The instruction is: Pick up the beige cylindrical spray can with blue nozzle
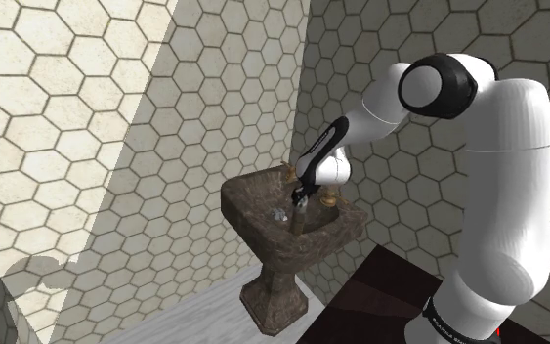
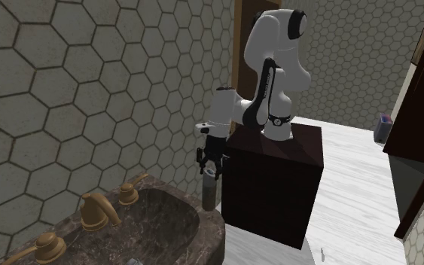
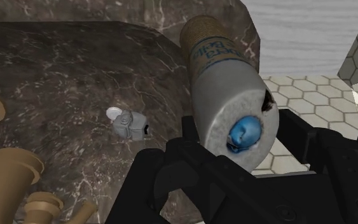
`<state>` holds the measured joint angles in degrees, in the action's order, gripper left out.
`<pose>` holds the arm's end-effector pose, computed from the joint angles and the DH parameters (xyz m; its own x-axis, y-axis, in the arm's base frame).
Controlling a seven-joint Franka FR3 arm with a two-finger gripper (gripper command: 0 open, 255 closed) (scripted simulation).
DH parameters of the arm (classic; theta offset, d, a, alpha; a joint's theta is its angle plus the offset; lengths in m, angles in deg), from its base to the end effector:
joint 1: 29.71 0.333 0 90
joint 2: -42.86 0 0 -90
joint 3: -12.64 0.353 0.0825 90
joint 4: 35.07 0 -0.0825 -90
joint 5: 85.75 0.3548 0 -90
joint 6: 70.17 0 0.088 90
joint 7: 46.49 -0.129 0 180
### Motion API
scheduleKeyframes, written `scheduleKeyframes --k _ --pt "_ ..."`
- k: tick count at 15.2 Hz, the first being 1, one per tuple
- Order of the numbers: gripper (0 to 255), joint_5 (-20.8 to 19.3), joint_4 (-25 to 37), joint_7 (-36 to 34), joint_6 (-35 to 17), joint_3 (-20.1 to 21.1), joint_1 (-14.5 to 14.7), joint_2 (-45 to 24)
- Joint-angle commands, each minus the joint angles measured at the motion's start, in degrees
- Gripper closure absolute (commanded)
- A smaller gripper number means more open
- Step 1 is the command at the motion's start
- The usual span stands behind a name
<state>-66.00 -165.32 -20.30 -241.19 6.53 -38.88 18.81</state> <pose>0.5400 -0.1697 0.2401 0.9478 -0.1163 0.2969 -0.1303 -0.9911 0.0277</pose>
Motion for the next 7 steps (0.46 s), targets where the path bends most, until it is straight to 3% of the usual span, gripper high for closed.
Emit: scheduleKeyframes --k 1,7 --pt "255 -0.8 -0.3 -0.7 1.4 -1.1 0.8 1.6" --pt "255 -2.6 -0.8 -2.3 4.0 -3.2 2.5 4.6"
